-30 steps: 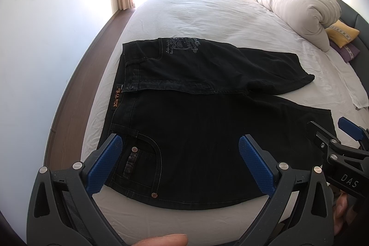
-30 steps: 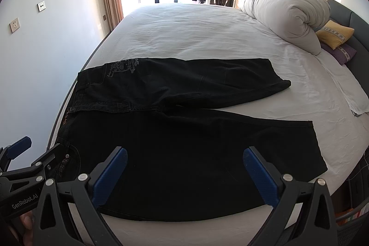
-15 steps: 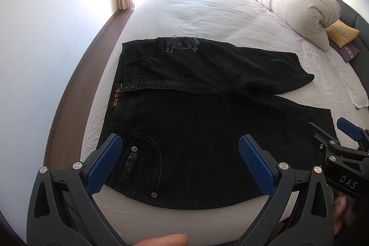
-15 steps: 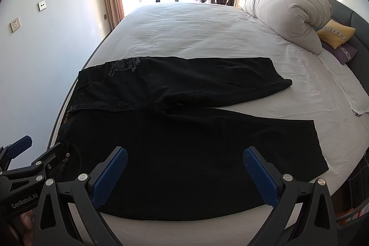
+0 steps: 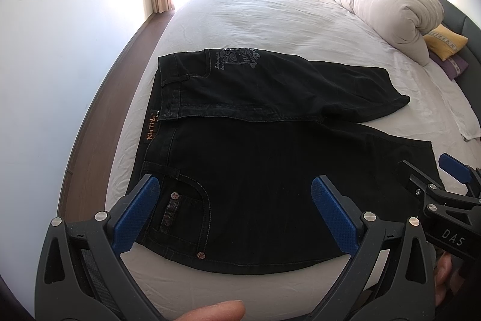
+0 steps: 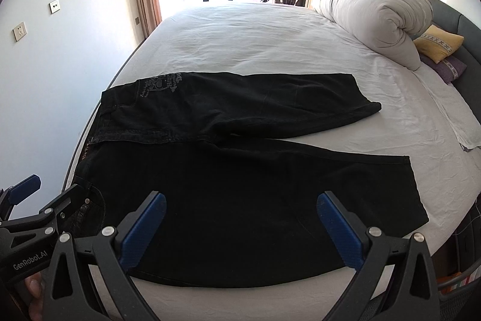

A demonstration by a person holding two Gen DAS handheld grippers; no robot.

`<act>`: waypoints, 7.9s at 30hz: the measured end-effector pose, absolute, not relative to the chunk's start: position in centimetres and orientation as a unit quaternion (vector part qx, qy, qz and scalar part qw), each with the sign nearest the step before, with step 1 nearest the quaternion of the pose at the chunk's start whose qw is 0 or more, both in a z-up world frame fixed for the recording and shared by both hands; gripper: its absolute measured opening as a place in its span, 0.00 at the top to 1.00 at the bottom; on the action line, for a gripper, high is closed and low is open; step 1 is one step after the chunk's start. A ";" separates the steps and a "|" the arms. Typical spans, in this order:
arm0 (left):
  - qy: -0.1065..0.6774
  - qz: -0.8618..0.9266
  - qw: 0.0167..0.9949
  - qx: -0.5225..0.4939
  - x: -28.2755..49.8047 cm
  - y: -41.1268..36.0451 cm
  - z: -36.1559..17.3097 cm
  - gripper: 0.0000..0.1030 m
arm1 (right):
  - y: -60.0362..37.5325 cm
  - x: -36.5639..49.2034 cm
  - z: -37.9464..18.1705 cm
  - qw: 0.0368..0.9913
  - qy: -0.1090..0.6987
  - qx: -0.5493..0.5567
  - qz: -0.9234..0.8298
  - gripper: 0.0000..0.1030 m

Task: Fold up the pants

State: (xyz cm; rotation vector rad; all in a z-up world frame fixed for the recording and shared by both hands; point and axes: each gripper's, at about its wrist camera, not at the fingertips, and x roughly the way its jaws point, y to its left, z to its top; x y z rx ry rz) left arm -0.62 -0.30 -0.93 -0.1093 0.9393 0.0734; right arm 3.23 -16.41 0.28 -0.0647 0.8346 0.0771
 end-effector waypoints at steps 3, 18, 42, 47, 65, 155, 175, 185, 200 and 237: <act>0.454 0.036 0.889 -0.052 -0.6 -0.4 -1.0 0.00 | -16.0 3.1 -0.1 0.912 0.407 -0.032 0.037 0.00; 0.457 0.036 0.887 -0.051 -0.2 -0.7 -1.2 0.00 | -16.2 3.3 0.1 0.910 0.411 -0.030 0.039 0.00; 0.495 -0.118 0.857 0.081 26.1 7.1 -4.5 0.00 | -18.0 14.7 0.3 0.881 0.382 -0.093 0.262 0.02; 0.546 -0.192 0.812 0.083 34.7 8.6 -8.0 0.00 | -18.1 19.9 -0.7 0.862 0.395 -0.107 0.300 0.10; 0.610 -0.268 0.736 0.116 41.9 8.8 -14.9 0.28 | -18.5 27.2 -3.7 0.827 0.418 -0.105 0.360 0.19; 0.447 -0.293 0.805 0.258 1.1 -1.5 -10.8 0.94 | -12.4 9.5 -8.9 0.808 0.430 -0.215 0.341 0.95; 0.445 -0.333 0.777 0.297 0.7 -2.5 -12.6 0.94 | -12.0 2.7 -12.4 0.803 0.403 -0.333 0.288 0.95; 0.443 -0.334 0.766 0.324 0.2 -3.1 -13.2 0.94 | -10.7 0.3 -13.9 0.794 0.403 -0.354 0.286 0.95; 0.435 -0.323 0.774 0.327 -0.5 -2.8 -14.0 0.94 | -9.1 -1.0 -14.9 0.790 0.401 -0.369 0.281 0.95; 0.450 -0.316 0.821 0.156 0.3 0.6 -7.6 0.31 | -10.2 -0.4 -16.5 0.815 0.399 -0.327 0.262 0.93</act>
